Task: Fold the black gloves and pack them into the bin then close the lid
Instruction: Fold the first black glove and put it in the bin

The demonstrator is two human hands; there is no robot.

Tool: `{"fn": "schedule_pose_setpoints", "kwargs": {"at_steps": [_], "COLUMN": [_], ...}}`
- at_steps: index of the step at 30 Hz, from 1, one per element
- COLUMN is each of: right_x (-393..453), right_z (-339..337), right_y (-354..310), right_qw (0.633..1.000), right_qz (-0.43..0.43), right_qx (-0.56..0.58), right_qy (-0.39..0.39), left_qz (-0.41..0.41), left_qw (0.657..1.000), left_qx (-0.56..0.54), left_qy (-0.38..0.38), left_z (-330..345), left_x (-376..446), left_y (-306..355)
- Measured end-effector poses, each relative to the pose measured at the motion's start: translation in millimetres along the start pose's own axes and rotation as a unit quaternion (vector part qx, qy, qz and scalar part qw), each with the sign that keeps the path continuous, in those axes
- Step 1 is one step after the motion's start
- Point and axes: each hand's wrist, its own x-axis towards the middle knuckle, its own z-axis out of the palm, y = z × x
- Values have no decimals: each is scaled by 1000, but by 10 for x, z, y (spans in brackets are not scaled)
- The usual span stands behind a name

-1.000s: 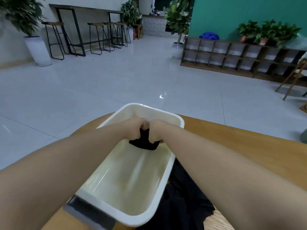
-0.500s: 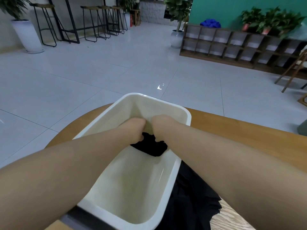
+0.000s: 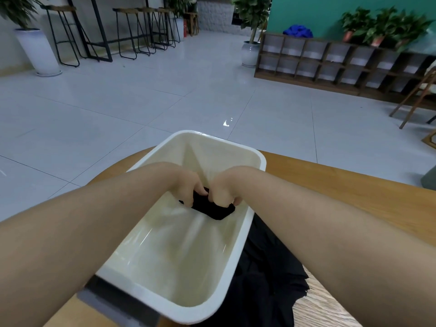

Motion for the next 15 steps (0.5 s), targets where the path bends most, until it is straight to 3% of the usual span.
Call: {"fn": "schedule_pose_setpoints", "kwargs": {"at_steps": [4, 6, 15], "right_x": [-125, -183, -563], "right_z": [-19, -18, 31], "right_y": [-41, -48, 49], "right_qw": [998, 994, 982], "right_qz": [-24, -31, -31], "right_qx": [-66, -98, 21], "right_qy": [3, 39, 188], "left_qz": [-31, -39, -54], "left_qw": [997, 997, 998], "left_qx": [15, 10, -5], "left_qy": [-72, -58, 27], "left_z": [80, 111, 5], "left_x": [-55, -107, -457], "left_y": [-33, 9, 262]}}
